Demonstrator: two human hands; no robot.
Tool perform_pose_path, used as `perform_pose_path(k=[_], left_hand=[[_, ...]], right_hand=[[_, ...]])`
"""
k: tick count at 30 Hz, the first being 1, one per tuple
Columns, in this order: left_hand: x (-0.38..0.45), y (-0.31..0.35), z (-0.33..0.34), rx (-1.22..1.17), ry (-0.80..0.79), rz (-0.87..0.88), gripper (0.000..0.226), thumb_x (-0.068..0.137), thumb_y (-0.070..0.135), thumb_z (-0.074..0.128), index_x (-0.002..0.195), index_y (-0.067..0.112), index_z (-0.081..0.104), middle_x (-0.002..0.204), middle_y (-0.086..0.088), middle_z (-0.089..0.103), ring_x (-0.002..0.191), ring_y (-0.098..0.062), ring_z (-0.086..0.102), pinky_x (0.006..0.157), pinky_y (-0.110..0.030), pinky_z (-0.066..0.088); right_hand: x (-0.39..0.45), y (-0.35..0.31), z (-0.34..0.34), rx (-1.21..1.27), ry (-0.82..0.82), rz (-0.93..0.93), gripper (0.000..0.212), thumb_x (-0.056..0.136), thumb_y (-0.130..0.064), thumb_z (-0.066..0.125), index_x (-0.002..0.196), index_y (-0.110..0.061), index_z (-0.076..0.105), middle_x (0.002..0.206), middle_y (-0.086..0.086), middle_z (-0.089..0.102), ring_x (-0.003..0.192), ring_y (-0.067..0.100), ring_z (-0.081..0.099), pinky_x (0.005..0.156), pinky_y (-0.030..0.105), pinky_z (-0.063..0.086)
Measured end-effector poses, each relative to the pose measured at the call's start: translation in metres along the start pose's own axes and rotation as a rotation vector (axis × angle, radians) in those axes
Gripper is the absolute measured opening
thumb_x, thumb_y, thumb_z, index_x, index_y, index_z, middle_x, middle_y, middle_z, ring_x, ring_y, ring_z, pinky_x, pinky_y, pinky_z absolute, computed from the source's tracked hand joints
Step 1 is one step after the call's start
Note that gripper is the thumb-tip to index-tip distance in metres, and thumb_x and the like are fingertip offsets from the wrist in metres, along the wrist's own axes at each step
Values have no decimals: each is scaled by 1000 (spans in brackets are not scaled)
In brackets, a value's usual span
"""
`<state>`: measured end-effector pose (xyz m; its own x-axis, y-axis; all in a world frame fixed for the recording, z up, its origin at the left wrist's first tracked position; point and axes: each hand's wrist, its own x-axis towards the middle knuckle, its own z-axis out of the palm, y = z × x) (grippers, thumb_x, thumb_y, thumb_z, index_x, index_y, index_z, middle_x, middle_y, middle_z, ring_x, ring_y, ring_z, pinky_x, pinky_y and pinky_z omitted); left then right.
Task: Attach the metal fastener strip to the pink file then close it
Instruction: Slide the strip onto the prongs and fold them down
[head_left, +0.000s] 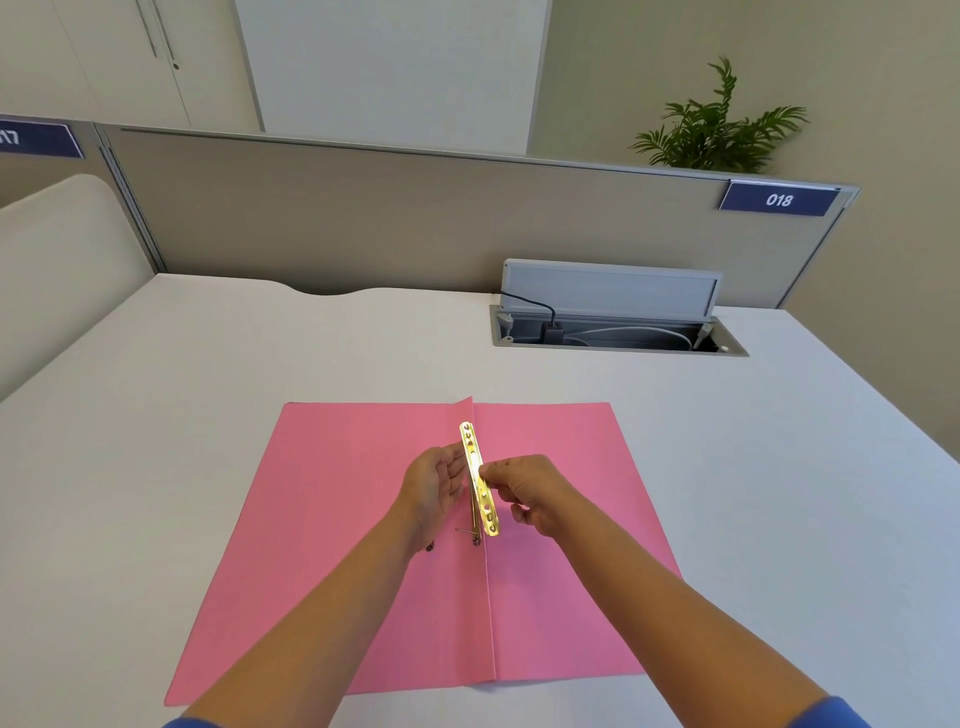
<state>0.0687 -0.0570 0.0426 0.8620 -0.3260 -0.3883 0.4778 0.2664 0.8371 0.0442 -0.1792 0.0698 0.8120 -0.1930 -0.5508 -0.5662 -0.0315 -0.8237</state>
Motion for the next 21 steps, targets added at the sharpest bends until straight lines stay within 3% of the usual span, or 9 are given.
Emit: perform_pose_path(k=[8, 10, 14, 21], left_hand=[[0, -1, -1, 13, -1, 5, 49, 94, 13, 19, 136, -1, 41, 141, -21, 47, 132, -29, 42, 115, -39, 27], [0, -1, 1, 14, 1, 6, 49, 95, 13, 20, 135, -3, 42, 139, -23, 48, 127, -29, 46, 112, -38, 28], [-1, -1, 3, 31, 0, 11, 48, 95, 13, 20, 134, -2, 43, 138, -23, 49, 121, -27, 47, 111, -39, 30], [0, -1, 2, 48, -3, 4, 49, 95, 14, 19, 138, 1, 38, 142, -18, 46, 134, -27, 40, 118, -40, 22]], right_hand=[[6, 0, 1, 0, 9, -17, 10, 80, -1, 61, 72, -5, 64, 60, 5, 40, 53, 12, 29, 52, 23, 21], [6, 0, 2, 0, 11, -20, 7, 80, -1, 61, 83, -1, 67, 60, 5, 40, 53, 12, 29, 51, 23, 21], [10, 1, 2, 10, 26, -18, 22, 81, -2, 61, 99, 10, 67, 61, 6, 42, 53, 12, 29, 51, 24, 22], [10, 4, 1, 19, 18, -14, 14, 81, 0, 59, 91, 2, 69, 62, 7, 39, 53, 13, 26, 51, 24, 20]])
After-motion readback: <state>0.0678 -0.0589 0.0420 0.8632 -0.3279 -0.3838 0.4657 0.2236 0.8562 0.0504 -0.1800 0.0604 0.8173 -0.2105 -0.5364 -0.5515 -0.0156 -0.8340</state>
